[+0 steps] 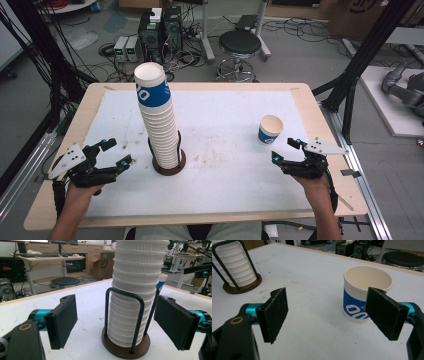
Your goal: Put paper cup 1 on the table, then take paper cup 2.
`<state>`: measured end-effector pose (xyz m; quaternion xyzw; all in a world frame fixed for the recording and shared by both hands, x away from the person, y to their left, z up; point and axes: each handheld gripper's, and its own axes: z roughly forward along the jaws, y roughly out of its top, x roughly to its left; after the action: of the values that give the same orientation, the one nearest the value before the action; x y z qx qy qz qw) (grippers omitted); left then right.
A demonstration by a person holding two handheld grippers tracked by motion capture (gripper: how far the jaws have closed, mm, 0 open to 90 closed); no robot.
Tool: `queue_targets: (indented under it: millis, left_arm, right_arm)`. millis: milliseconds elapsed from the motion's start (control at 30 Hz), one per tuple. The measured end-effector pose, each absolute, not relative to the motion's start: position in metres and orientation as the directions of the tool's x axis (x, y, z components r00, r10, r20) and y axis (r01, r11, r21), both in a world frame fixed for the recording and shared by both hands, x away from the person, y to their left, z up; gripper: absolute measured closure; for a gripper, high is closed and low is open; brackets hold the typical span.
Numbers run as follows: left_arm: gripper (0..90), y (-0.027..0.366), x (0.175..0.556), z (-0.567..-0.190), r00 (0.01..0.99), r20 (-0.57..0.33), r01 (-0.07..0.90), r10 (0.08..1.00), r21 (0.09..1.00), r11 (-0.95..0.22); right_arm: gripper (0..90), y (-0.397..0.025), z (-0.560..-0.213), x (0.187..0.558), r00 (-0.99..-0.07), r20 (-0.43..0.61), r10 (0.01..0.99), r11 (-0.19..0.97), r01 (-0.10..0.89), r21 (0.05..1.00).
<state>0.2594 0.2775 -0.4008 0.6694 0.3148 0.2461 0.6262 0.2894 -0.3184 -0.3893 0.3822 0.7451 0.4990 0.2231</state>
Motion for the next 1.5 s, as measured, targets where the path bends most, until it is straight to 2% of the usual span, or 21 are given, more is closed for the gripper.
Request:
queue_targets:
  millis: [600, 1000, 1200, 1500]
  left_arm:
    - [18.6, 0.277, 0.261, -0.403, 0.692, -0.071, 0.116, 0.719, 0.993, -0.013]
    - [18.7, 0.277, 0.254, -0.4, 0.688, -0.072, 0.114, 0.722, 0.993, -0.009]
    - [18.7, 0.278, 0.252, -0.401, 0.688, -0.07, 0.114, 0.722, 0.993, -0.012]
    - [18.7, 0.278, 0.251, -0.4, 0.69, -0.073, 0.114, 0.72, 0.993, -0.008]
  right_arm:
    - [19.4, -0.318, -0.39, 0.289, -0.618, 0.075, 0.782, 0.198, 0.361, 0.911]
    - [19.4, -0.309, -0.381, 0.29, -0.68, 0.108, 0.725, 0.188, 0.346, 0.919]
    - [19.3, -0.296, -0.363, 0.295, -0.735, 0.105, 0.67, 0.198, 0.313, 0.929]
    - [19.4, -0.257, -0.317, 0.314, -0.822, 0.066, 0.565, 0.265, 0.257, 0.929]
